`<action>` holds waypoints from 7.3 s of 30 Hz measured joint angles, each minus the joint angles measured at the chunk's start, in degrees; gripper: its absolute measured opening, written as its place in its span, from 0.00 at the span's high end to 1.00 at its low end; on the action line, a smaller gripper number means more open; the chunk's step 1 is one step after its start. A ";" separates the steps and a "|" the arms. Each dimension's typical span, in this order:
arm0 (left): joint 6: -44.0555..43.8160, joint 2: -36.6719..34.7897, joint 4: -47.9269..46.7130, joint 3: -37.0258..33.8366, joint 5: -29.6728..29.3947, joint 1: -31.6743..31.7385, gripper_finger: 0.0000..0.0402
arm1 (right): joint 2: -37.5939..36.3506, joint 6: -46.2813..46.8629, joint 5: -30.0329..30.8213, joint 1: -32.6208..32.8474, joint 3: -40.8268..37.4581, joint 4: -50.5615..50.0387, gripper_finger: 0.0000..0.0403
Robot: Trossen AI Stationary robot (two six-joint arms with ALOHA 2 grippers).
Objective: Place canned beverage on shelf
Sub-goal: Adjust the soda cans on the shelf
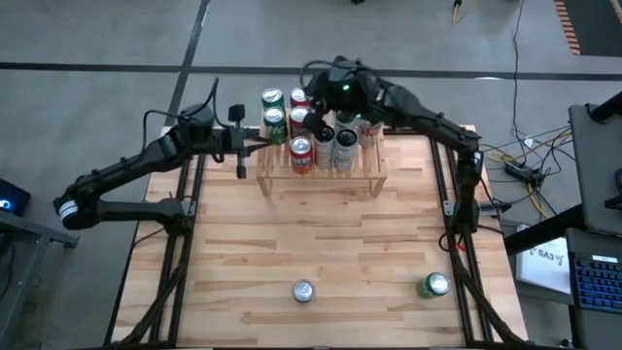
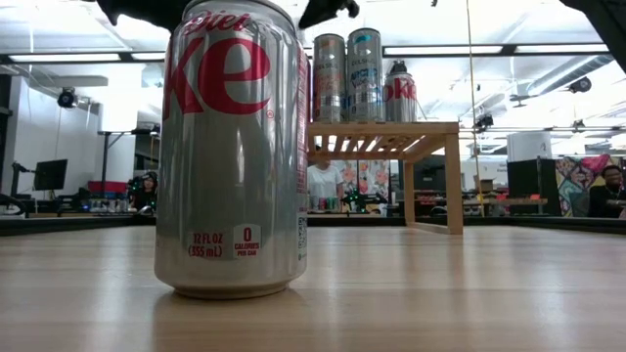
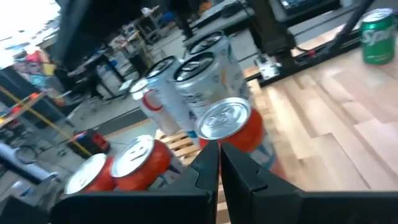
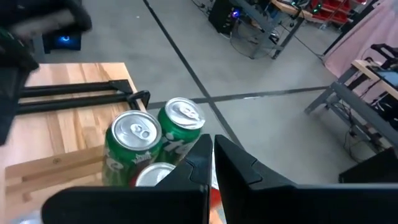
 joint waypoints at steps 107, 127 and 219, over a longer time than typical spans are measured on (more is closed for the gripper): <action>-2.97 28.94 -12.42 30.67 -12.78 0.09 1.00 | -37.07 6.02 0.02 13.50 -36.50 3.09 0.98; -2.16 29.81 -15.39 30.07 -12.77 1.05 1.00 | -37.02 6.03 0.15 13.50 -36.90 3.97 0.98; 14.88 28.99 -18.25 30.14 -16.11 1.64 1.00 | -37.07 5.99 0.10 13.47 -36.90 5.20 0.98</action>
